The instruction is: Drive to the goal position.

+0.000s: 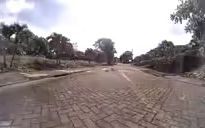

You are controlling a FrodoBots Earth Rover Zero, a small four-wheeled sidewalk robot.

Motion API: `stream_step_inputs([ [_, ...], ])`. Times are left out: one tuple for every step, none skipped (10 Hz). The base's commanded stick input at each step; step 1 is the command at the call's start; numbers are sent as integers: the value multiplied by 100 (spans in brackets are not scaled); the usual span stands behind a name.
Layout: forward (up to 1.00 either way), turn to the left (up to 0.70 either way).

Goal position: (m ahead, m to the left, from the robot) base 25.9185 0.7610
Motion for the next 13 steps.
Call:
stream_step_inputs([
  [70,0],
  [70,0],
  [70,0],
  [70,0],
  [70,0],
  [70,0],
  [70,0],
  [70,0],
  [70,0],
  [70,0],
  [70,0],
  [70,0],
  [70,0],
])
